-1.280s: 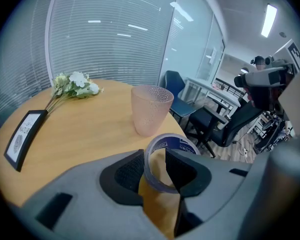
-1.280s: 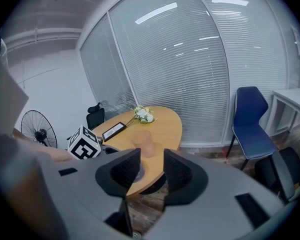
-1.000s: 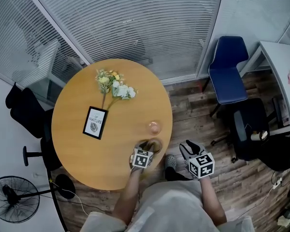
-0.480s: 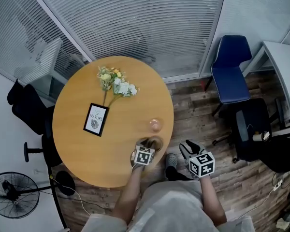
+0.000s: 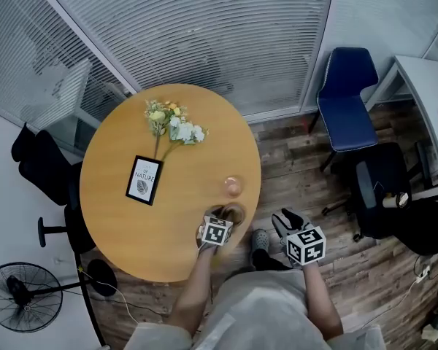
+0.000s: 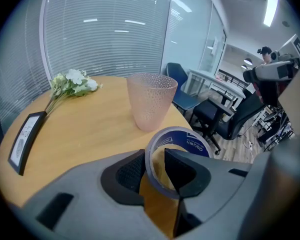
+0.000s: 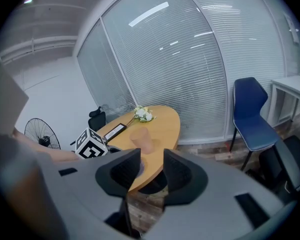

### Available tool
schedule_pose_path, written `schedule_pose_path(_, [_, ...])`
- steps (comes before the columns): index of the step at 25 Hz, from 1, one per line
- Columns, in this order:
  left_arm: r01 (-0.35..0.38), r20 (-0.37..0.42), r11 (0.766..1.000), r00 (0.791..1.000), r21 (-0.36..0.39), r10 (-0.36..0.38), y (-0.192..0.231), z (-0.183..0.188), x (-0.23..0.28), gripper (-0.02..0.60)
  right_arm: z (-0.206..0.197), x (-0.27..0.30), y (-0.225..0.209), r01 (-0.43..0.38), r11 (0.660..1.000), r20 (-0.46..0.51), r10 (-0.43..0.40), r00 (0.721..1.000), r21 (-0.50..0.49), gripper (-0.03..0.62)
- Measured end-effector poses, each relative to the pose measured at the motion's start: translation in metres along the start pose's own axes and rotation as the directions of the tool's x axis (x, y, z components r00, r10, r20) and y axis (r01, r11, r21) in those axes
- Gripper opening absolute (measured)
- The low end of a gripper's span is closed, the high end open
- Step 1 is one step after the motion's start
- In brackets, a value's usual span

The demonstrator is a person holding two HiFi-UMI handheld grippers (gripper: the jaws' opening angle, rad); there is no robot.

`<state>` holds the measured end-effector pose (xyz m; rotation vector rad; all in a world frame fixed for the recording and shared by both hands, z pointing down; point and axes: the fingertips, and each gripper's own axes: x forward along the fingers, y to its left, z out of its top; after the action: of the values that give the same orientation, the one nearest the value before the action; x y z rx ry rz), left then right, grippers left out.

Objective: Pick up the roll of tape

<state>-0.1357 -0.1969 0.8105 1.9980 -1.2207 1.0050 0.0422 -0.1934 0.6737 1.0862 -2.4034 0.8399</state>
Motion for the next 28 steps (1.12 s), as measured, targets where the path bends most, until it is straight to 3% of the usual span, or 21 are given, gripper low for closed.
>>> schedule_pose_path(13, [-0.029,0.009,1.0,1.0,-0.004,0.029,0.007,0.0,0.004,0.086,0.007,-0.004,-0.011,0.019,1.0,0.007,-0.019,1.0,-0.011,0.138])
schedule_pose_path(28, [-0.027,-0.046,0.999,0.999,0.028,0.028,0.006,-0.001,0.003,0.06,0.014,0.0,-0.009,0.016,1.0,0.017,-0.016,1.0,-0.013,0.137])
